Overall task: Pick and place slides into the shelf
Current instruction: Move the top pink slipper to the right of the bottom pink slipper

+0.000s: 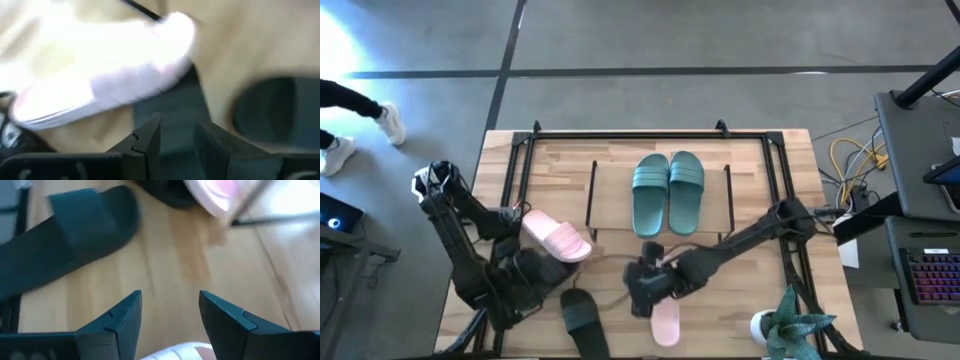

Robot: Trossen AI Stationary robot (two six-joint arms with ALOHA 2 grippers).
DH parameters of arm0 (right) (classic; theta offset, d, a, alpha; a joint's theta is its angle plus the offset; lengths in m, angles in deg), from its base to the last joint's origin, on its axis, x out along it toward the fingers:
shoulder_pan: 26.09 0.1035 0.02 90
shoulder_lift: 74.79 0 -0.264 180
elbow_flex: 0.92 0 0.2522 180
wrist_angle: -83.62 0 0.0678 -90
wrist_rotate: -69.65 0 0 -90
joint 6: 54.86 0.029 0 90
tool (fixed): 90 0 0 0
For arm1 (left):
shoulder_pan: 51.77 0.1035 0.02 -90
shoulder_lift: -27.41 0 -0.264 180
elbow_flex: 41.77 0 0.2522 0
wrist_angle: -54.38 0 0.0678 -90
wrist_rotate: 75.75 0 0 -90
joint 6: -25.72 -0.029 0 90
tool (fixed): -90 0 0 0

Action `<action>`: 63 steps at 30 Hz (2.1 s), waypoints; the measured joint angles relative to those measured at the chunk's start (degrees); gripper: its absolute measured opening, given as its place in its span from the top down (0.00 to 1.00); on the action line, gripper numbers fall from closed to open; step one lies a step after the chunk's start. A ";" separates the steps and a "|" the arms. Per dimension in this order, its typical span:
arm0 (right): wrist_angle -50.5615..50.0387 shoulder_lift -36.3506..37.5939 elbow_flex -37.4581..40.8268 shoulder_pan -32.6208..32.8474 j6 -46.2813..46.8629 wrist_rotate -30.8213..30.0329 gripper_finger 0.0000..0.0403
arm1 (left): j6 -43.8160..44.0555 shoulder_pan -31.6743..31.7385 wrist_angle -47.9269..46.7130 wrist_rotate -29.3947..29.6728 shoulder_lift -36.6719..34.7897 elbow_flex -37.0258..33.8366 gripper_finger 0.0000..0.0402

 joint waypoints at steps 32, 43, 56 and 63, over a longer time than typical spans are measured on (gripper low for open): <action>-4.30 1.75 0.23 0.46 10.66 4.20 0.52 | 11.01 10.24 0.99 6.69 -51.32 -17.46 0.77; -4.29 1.76 0.25 0.18 10.03 4.06 0.52 | -5.66 12.58 59.91 1.10 -46.60 -28.86 0.77; -10.49 1.80 0.25 0.60 13.59 4.48 0.52 | -14.63 39.87 96.55 -18.30 -43.65 -46.00 0.77; -12.85 1.80 0.38 1.38 14.97 4.42 0.52 | -26.15 61.26 46.23 -38.11 -52.18 -30.69 0.77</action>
